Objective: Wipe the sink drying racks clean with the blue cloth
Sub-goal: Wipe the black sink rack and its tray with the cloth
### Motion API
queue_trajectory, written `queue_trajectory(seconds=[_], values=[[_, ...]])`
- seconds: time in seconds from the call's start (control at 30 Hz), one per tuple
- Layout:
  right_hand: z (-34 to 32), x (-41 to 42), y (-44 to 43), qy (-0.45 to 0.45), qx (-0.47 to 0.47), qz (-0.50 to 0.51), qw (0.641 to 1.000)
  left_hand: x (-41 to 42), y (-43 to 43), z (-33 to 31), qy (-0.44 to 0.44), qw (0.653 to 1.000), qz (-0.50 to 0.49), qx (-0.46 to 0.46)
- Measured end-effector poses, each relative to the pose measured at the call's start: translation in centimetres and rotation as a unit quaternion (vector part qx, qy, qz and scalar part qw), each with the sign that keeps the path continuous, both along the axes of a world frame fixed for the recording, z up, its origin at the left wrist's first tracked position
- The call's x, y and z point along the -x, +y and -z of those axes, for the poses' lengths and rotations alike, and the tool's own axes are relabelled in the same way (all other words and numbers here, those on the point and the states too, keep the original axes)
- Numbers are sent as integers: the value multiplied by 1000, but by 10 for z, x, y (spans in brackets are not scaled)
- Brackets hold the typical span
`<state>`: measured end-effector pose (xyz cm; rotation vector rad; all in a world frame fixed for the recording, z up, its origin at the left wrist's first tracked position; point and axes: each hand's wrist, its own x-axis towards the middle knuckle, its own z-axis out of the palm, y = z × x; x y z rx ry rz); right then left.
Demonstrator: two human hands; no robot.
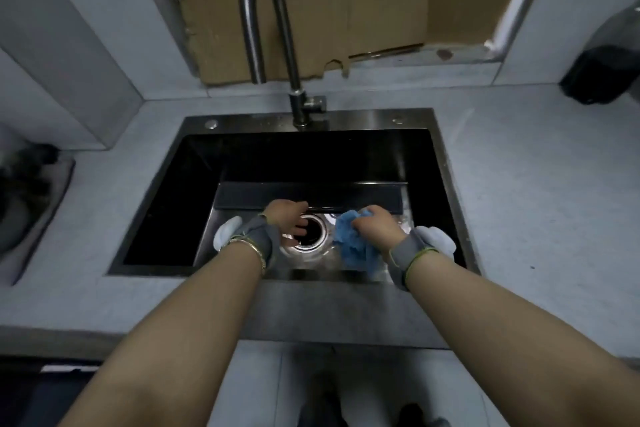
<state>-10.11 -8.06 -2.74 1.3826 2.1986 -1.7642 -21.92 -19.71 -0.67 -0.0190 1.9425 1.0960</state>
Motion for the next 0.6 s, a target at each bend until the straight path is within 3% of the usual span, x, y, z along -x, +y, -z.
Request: queue_trajectory(seconds=[0.17, 0.3, 0.6], values=[[23, 36, -53, -41, -4, -44, 998, 30, -45, 24, -41, 999, -4, 34], [39, 58, -82, -69, -73, -96, 990, 57, -65, 52, -80, 996, -14, 30], [68, 85, -29, -158, -76, -46, 983, 102, -44, 92, -37, 998, -33, 33]])
